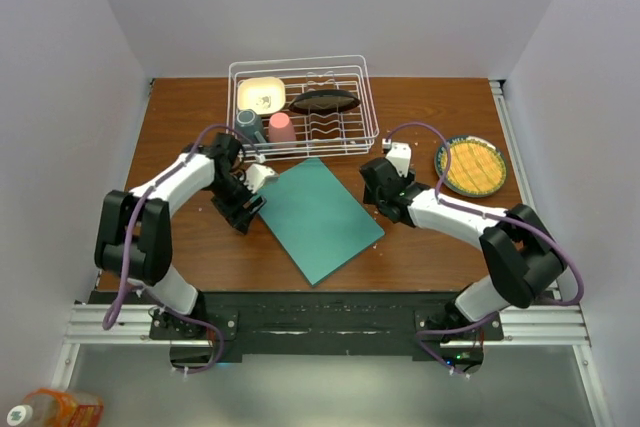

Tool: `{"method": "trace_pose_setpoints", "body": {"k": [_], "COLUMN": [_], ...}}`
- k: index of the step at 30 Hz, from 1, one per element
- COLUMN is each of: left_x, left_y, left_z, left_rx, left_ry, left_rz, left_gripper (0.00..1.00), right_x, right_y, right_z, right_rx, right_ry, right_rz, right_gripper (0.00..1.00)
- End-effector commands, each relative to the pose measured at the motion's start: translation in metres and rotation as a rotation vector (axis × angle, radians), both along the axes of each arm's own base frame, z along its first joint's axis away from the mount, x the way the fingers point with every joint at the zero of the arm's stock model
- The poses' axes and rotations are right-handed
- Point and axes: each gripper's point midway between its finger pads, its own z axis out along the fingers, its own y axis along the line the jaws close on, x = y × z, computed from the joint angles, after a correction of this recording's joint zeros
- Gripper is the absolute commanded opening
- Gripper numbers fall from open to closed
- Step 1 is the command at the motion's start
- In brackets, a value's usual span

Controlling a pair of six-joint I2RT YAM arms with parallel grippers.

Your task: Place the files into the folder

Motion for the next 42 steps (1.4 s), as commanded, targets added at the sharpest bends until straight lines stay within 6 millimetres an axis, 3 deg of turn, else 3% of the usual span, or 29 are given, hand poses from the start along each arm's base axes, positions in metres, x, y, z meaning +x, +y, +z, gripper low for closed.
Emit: {"method": "trace_pose_setpoints", "body": {"k": [1,7,13,17,23,37,42], "left_x": [0.031,0.058,0.084,0.093,0.089,0.082,0.07], "left_y": [-0.004,-0.012,-0.02,-0.031,-0.054,-0.069,-0.069], "left_z": [-0.017,-0.034,-0.028,-0.023,-0.022,-0.001,0.0], "left_rx": [0.084,0.12,0.106,0.086,0.087,0.02,-0.002], "left_ry": [-0.098,-0.135,-0.205,-0.235,-0.238,-0.224,-0.209], "left_rz": [0.031,0.078,0.114,0.108,0.041,-0.02,-0.032], "left_gripper": [0.73,0.74,0.75,0.76,0.77,0.78,0.78], "right_x": [-0.011,-0.041,-0.051,-0.073,-0.114,-0.145,-0.188], "right_y": [0.003,-0.005,0.0,0.008,0.045,0.053,0.064], "right_z": [-0.016,-0.054,-0.066,-0.078,-0.085,-0.091,-0.109], "right_rx": [0.069,0.086,0.119,0.151,0.159,0.186,0.148], "right_ry": [0.035,0.139,0.194,0.224,0.245,0.293,0.372], "right_rz": [-0.022,-0.035,-0.032,-0.002,0.093,0.127,0.192], "right_gripper": [0.65,0.61,0.6,0.58,0.58,0.57,0.57]}}
